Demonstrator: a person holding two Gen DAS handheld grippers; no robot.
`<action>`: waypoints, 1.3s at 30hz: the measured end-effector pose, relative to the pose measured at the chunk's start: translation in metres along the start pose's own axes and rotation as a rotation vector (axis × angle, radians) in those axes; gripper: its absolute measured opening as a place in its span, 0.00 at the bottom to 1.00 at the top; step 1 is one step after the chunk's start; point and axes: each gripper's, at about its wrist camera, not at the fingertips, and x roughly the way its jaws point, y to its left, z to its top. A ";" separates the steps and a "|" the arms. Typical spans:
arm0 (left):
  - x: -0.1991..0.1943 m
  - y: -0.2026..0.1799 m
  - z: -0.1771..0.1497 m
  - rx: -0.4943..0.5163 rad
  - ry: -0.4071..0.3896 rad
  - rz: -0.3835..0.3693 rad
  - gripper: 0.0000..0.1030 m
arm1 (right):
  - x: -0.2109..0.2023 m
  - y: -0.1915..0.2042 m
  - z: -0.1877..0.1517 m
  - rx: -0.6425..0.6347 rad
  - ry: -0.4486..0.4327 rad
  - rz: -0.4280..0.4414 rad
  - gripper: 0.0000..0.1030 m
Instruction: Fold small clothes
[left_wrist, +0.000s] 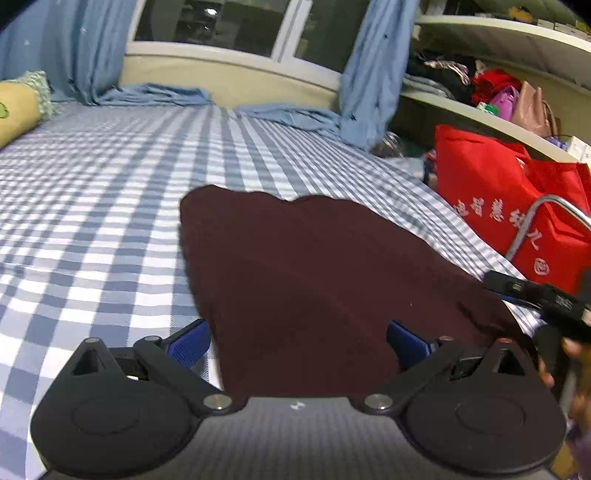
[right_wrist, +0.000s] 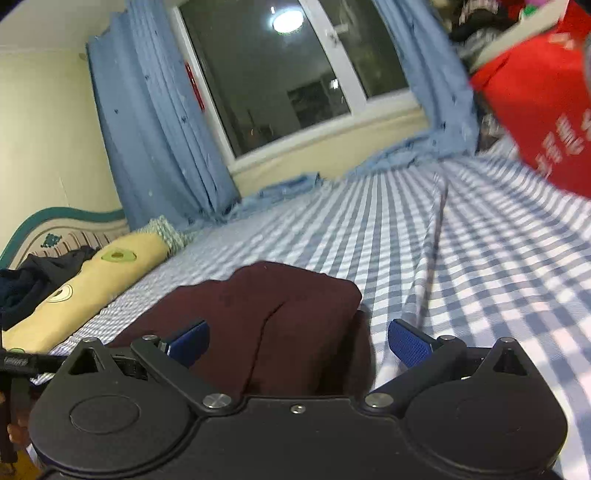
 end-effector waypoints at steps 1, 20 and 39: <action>0.001 0.002 0.000 -0.009 0.004 -0.008 1.00 | 0.010 -0.005 0.003 0.008 0.039 0.027 1.00; 0.011 0.024 0.007 -0.039 0.083 -0.144 0.99 | 0.032 -0.029 -0.006 0.111 0.121 0.064 1.00; 0.059 0.083 0.011 -0.333 0.153 -0.285 0.99 | 0.032 -0.034 -0.005 0.125 0.139 0.170 1.00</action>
